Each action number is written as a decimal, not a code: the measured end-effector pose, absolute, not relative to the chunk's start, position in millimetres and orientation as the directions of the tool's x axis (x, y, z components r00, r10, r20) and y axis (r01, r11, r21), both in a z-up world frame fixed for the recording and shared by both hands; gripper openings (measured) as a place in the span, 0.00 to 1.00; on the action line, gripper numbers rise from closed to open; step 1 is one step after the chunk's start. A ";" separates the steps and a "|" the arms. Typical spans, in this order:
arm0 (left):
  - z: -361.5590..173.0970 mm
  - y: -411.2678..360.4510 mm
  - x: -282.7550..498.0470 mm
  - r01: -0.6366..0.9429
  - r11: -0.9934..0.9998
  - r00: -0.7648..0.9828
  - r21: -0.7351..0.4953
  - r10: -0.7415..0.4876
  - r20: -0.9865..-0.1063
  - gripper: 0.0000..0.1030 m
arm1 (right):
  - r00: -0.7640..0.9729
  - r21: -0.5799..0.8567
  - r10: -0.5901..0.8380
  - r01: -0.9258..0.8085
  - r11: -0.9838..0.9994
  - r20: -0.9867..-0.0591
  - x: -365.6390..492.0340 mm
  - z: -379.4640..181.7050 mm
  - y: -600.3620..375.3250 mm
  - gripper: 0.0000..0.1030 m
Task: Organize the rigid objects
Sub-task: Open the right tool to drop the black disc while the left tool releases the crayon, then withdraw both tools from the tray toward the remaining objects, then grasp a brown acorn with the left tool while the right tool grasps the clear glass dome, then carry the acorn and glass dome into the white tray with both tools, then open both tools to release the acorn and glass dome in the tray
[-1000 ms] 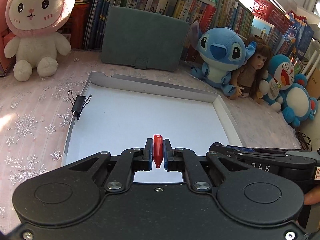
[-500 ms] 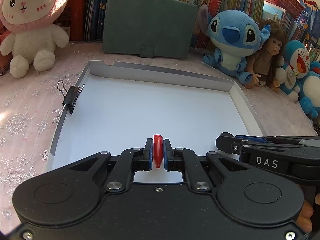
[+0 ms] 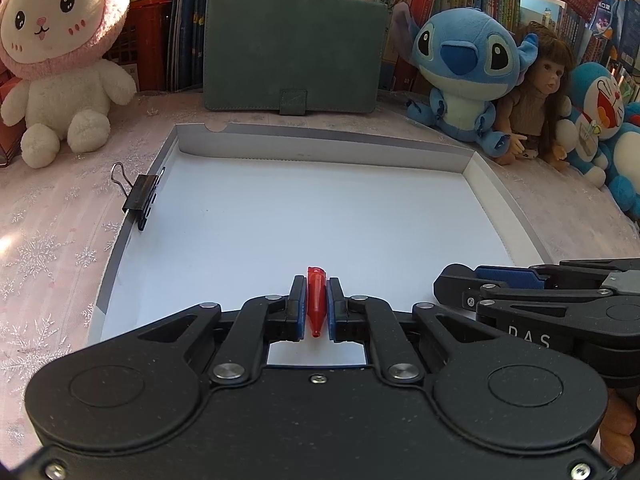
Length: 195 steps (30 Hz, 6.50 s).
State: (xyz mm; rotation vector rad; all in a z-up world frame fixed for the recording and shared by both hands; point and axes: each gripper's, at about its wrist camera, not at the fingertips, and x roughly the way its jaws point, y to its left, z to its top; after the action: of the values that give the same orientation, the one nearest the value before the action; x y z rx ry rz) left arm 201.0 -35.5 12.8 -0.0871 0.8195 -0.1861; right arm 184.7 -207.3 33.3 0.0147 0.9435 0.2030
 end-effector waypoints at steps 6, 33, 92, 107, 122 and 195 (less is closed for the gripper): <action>13.6 -35.7 198.8 0.135 0.980 0.672 -0.144 -0.198 -0.713 0.11 | 0.581 0.095 0.178 -0.172 0.981 -0.794 181.8 33.2 -206.6 0.41; 49.9 -14.3 67.2 0.268 0.962 0.779 -0.049 -0.247 -0.577 0.75 | 0.730 0.028 0.218 -0.263 0.964 -0.647 103.7 67.7 -230.3 0.85; -7.6 21.1 -36.1 0.077 0.996 0.841 -0.043 -0.088 -0.534 0.19 | 0.814 -0.012 0.167 -0.209 0.978 -0.556 -13.9 21.3 -249.6 0.74; 24.2 26.2 -33.3 0.059 0.993 0.875 -0.104 -0.101 -0.473 0.19 | 0.829 -0.043 0.169 -0.226 0.973 -0.534 -14.3 34.4 -242.1 0.38; 85.2 18.2 69.8 0.196 0.958 0.824 -0.210 -0.278 -0.495 0.19 | 0.785 0.131 0.202 -0.155 0.979 -0.585 80.5 81.6 -252.3 0.38; 50.5 13.4 70.8 0.165 0.980 0.822 -0.110 -0.198 -0.534 0.80 | 0.783 0.112 0.241 -0.217 0.970 -0.573 84.2 74.6 -237.1 0.85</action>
State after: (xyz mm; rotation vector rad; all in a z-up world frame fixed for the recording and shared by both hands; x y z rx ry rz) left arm 70.8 13.4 50.5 -0.0602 0.5745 -0.1931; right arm 84.2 -237.1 74.6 0.0412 0.6243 0.2473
